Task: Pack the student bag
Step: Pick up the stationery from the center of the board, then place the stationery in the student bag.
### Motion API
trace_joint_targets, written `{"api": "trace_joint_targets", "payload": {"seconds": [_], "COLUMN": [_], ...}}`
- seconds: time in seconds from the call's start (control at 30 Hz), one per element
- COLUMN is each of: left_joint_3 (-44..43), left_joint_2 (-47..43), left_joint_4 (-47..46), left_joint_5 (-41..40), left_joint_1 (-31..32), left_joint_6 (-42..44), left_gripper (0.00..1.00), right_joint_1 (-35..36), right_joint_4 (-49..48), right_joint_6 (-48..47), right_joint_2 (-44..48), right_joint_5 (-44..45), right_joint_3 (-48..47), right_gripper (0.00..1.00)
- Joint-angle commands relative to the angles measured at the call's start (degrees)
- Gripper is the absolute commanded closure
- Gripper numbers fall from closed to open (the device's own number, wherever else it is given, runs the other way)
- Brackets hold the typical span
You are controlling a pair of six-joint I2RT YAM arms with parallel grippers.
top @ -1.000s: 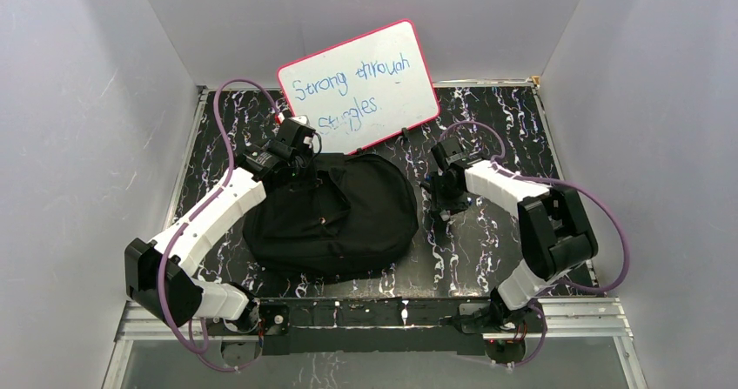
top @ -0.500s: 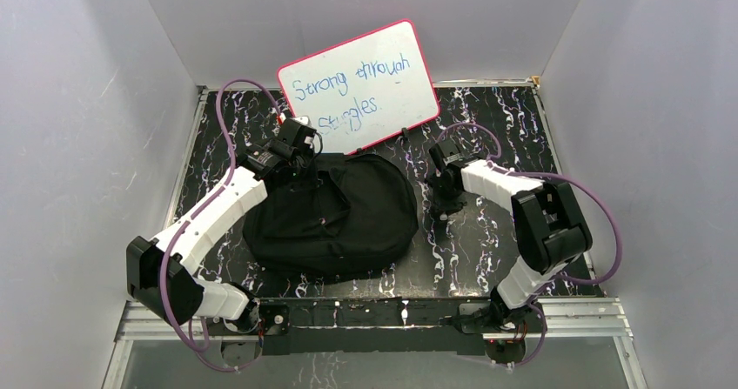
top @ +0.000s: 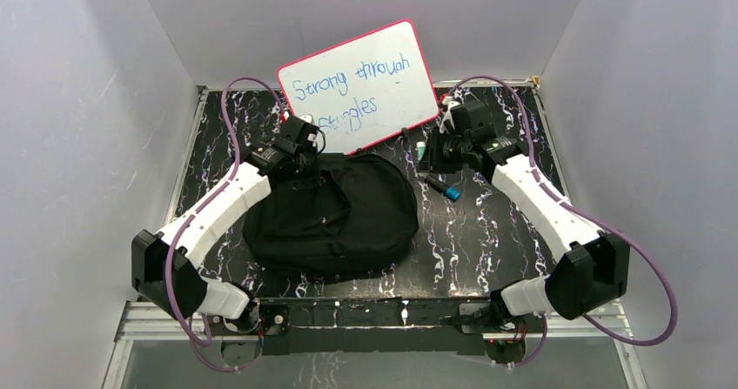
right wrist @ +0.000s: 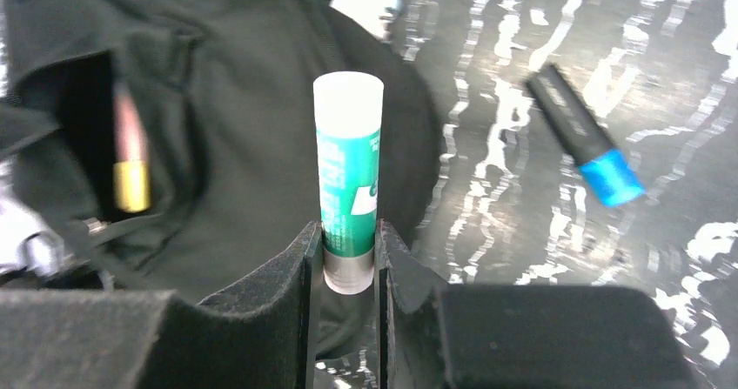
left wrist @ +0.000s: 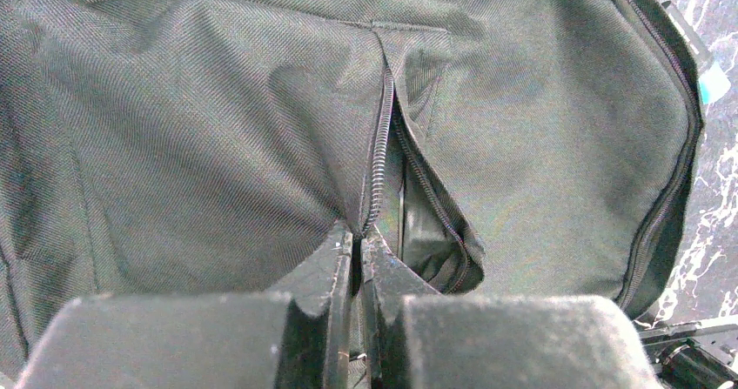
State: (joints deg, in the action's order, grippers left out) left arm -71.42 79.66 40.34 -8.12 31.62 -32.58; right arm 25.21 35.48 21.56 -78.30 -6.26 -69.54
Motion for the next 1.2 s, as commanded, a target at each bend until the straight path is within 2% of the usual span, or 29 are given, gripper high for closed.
{"api": "trace_joint_targets", "payload": {"seconds": [0.0, 0.17, 0.27, 0.67, 0.83, 0.9, 0.97, 1.07, 1.17], "left_joint_3": [-3.1, -3.7, -4.2, -4.4, -4.0, -3.9, -3.7, -3.5, -3.4], "left_joint_2": [-0.2, -0.1, 0.3, 0.0, -0.8, -1.2, -1.6, -1.8, -1.9], "left_joint_4": [-2.0, -2.1, -2.0, -1.6, -1.5, -1.6, -1.4, -1.5, -1.4], "left_joint_5": [0.4, 0.4, 0.8, 1.9, 1.7, 1.4, 0.9, 0.6, 0.9], "left_joint_1": [-0.3, -0.3, -0.2, -0.3, -0.3, -0.3, -0.3, -0.3, -0.3], "left_joint_6": [0.0, -0.1, 0.1, 0.1, -0.1, -0.1, -0.1, 0.1, 0.2], "left_gripper": [1.0, 1.0, 1.0, 1.0, 1.0, 1.0, 1.0, 1.0, 1.0], "right_joint_1": [1.0, 9.3, 15.1, 20.6, 21.5, 21.5, 21.3, 19.6, 13.4], "right_joint_4": [-3.1, -7.4, -10.1, -15.3, -15.2, -16.7, -16.0, -11.4, -8.0], "right_joint_6": [3.1, 7.6, 9.1, 10.3, 10.5, 10.5, 9.4, 6.3, 3.9], "right_joint_2": [0.7, -2.4, -5.2, -20.9, -26.9, -25.7, -24.2, -21.4, -15.6], "right_joint_5": [-16.4, -23.2, -23.1, -27.3, -29.1, -27.7, -25.0, -18.3, -5.7], "right_joint_3": [-3.1, -3.9, -4.2, -13.1, -17.6, -16.1, -15.2, -14.5, -12.9], "right_gripper": [0.83, 0.82, 0.81, 0.78, 0.59, 0.47, 0.41, 0.4, 0.39]}}
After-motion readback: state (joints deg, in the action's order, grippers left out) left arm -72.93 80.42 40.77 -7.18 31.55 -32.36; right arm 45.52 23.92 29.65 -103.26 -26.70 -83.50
